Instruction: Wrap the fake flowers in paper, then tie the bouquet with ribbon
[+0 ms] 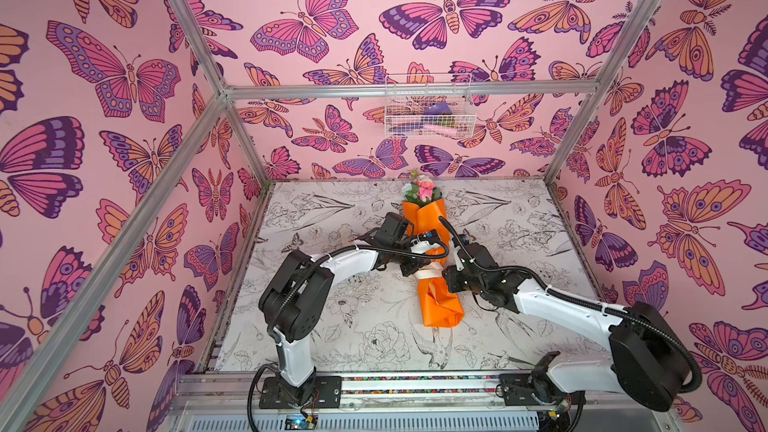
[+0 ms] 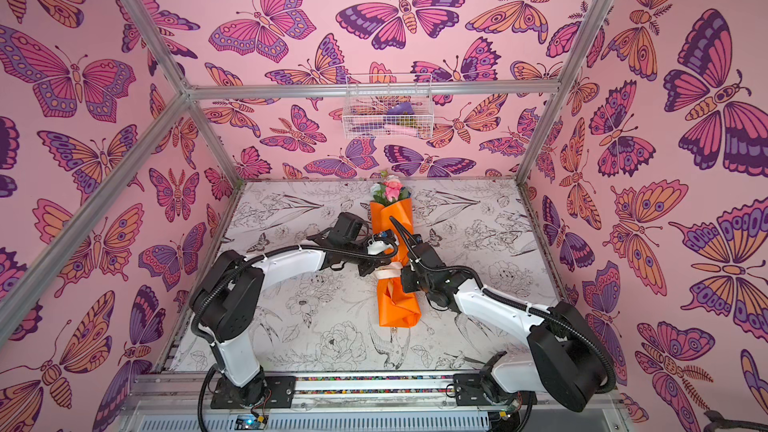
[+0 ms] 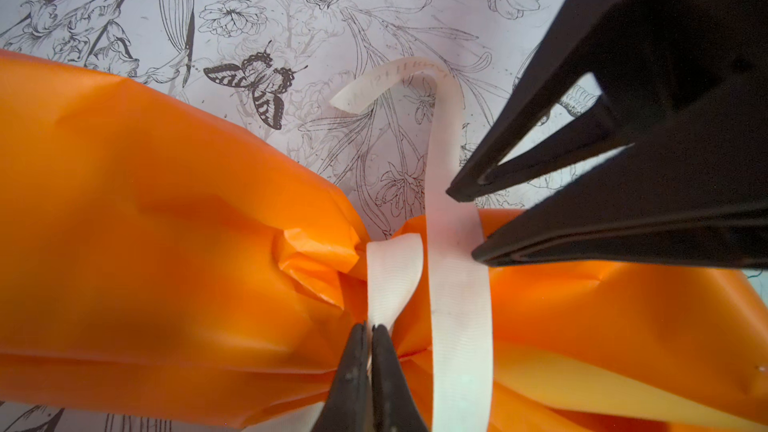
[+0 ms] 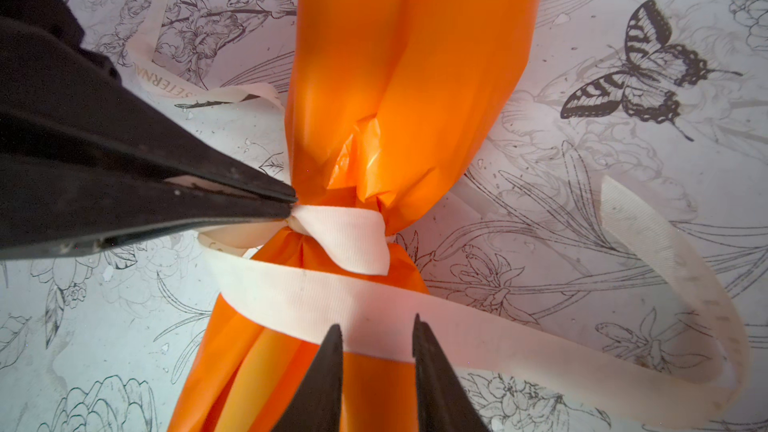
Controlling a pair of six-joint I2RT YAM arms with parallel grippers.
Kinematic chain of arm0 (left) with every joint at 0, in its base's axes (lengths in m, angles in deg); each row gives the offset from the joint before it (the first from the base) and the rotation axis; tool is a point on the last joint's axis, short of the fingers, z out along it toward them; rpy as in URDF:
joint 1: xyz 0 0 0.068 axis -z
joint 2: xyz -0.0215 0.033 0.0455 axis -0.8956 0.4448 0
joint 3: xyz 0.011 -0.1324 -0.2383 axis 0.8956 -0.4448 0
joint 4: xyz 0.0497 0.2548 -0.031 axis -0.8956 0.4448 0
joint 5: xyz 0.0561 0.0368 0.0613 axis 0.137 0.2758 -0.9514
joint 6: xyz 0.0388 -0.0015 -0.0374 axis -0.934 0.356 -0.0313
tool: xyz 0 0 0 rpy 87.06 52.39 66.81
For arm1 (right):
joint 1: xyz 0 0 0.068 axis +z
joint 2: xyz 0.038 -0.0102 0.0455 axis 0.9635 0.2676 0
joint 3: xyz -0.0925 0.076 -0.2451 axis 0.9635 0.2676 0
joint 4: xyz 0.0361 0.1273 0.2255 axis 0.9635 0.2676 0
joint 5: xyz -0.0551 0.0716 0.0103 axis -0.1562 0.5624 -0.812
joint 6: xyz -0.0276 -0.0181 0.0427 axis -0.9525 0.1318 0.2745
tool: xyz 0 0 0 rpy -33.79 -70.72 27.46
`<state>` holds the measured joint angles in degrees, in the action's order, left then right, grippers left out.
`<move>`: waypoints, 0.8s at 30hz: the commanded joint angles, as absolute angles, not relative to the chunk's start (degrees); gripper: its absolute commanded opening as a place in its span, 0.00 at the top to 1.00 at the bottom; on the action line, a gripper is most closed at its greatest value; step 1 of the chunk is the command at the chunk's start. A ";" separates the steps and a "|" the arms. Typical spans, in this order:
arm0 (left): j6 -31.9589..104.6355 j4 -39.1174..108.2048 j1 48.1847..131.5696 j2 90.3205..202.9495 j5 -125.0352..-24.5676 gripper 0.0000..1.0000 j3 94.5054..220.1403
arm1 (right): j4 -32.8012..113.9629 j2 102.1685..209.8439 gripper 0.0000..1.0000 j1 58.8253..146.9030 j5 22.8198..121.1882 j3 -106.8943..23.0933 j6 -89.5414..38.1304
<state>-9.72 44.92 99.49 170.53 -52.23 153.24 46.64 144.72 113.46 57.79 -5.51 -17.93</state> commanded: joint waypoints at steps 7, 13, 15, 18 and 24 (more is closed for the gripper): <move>-11.60 49.60 99.09 173.11 -54.72 0.71 154.76 | 46.13 145.08 0.69 113.18 57.23 -8.54 -17.39; -11.23 50.02 99.14 173.93 -51.84 0.91 155.69 | 47.74 145.29 0.69 113.14 54.31 -9.07 -16.66; -10.94 50.01 99.10 173.69 -50.44 0.98 156.14 | 48.10 145.07 0.69 113.01 53.36 -9.03 -16.43; -10.59 49.36 99.11 173.02 -49.94 1.00 156.52 | 48.50 145.18 0.70 112.99 52.30 -9.03 -16.16; -9.56 47.41 99.09 172.86 -50.57 1.00 156.67 | 47.81 146.40 0.70 112.87 51.43 -9.28 -16.12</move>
<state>-10.53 47.87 99.49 172.85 -51.99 155.69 47.28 145.33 113.46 53.22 -7.32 -16.64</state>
